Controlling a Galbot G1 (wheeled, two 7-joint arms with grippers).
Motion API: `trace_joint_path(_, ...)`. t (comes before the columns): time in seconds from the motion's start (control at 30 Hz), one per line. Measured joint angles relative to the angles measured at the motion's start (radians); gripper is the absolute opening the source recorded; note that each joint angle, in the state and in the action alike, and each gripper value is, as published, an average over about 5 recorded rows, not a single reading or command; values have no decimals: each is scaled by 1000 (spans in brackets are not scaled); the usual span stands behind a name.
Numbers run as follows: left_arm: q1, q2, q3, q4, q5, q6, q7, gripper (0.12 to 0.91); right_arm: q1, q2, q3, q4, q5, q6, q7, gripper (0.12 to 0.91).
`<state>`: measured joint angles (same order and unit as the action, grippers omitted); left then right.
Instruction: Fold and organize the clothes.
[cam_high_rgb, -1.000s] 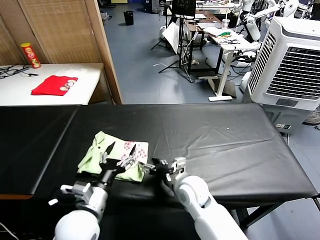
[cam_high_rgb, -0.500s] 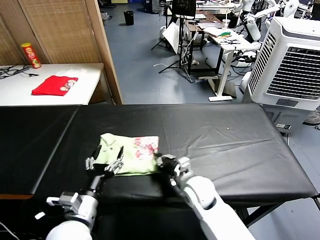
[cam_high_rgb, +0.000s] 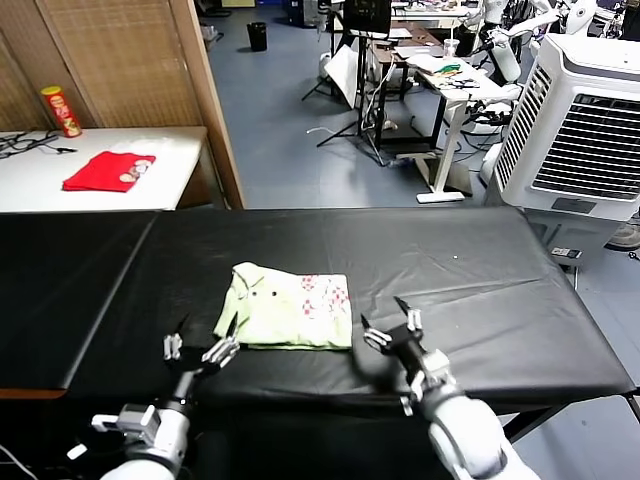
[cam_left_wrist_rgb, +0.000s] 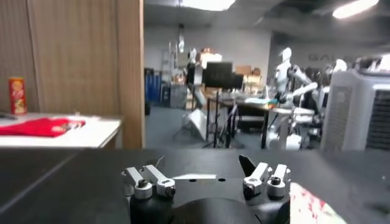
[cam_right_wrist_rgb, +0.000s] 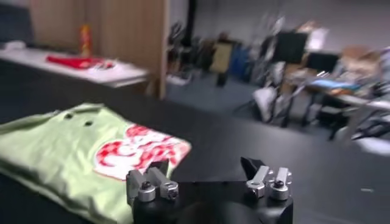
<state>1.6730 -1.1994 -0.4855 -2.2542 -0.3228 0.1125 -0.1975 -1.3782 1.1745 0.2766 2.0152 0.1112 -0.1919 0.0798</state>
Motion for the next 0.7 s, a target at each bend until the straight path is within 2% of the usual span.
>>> trace_joint_path(0.2, 83, 42, -25, -9, -14, -12, -38, 798, -232, 36, 73, 59, -93, 231, 65, 798)
trace_joint_path(0.33, 155, 59, -45, -20, -40, 4, -25, 798, -386, 58, 109, 104, -139, 326, 122, 798)
trace_joint_path(0.43, 214, 65, -60, -40, -48, 26, -17, 798, -502, 69, 118, 151, -154, 327, 176, 798)
trace_joint_path(0.53, 271, 66, -79, -64, -70, 48, -17, 798, -599, 74, 117, 200, -153, 288, 226, 798)
trace_joint_path(0.6, 304, 66, -93, -78, -87, 61, -18, 798, -648, 75, 116, 226, -151, 263, 247, 798)
trace_joint_path(0.7, 340, 66, -114, -89, -105, 71, -18, 798, -694, 76, 115, 249, -149, 244, 258, 798)
